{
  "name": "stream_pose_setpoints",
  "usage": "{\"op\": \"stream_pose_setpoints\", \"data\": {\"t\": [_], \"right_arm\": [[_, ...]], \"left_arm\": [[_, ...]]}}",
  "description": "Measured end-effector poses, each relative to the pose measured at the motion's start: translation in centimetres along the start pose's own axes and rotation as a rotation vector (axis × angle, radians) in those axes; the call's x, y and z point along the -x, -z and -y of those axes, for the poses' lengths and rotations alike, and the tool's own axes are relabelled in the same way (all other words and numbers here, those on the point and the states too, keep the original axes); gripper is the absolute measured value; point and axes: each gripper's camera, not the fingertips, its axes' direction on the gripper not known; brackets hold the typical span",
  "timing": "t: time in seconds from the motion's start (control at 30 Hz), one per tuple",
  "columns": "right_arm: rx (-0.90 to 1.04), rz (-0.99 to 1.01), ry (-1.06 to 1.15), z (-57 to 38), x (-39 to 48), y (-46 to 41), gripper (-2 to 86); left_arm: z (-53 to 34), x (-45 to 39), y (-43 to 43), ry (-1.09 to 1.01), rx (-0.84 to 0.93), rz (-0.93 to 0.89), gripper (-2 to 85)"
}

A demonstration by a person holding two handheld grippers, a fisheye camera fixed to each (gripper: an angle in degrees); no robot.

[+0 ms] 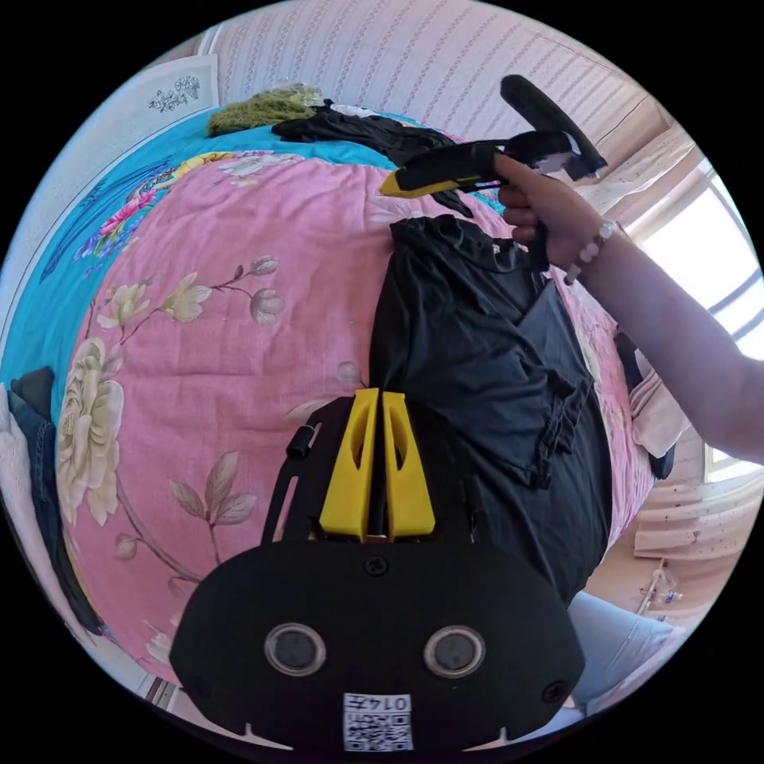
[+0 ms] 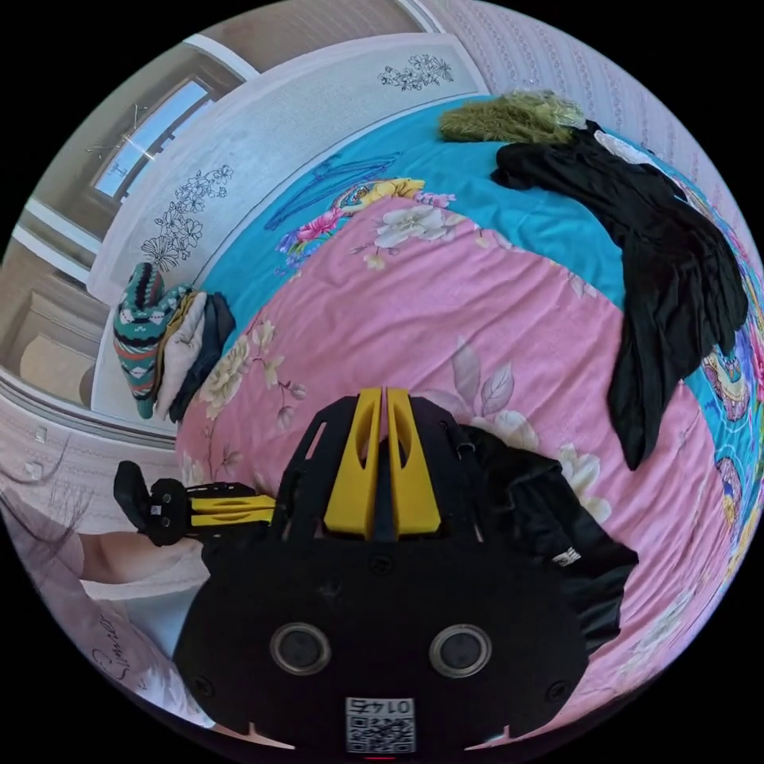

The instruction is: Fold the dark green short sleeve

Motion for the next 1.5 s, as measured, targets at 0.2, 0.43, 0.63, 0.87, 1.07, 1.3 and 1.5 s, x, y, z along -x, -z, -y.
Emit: {"op": "stream_pose_setpoints", "data": {"t": [0.2,0.43,0.63,0.87,1.07,1.3,1.5], "right_arm": [[0.098,0.062,-0.033,-0.7,-2.9,-1.6,2.9],[0.160,0.035,-0.020,0.2,-5.7,-3.2,2.5],[-0.076,-0.065,-0.017,-7.0,-7.6,7.1,5.3],[-0.117,-0.268,-0.372,-25.5,-15.2,15.3,7.5],[-0.145,-0.255,-0.479,-31.8,-19.1,14.1,10.8],[-0.237,-0.043,-0.521,-36.0,-20.9,16.9,1.2],[-0.334,-0.123,-0.493,-37.6,-21.1,23.2,0.6]], "left_arm": [[0.3,0.8,0.8,-0.005,-0.032,0.021,-1.0],[0.7,2.9,-0.5,0.025,-0.005,-0.008,-0.5],[1.0,7.1,4.1,0.143,-0.069,-0.094,4.0],[10.4,7.5,3.3,0.039,-0.153,-0.143,6.4],[17.9,5.7,-4.1,0.017,0.096,-0.109,8.3],[19.3,5.6,0.9,0.079,-0.023,-0.105,-0.7],[20.6,2.9,6.6,0.049,-0.218,-0.102,-1.0]]}}
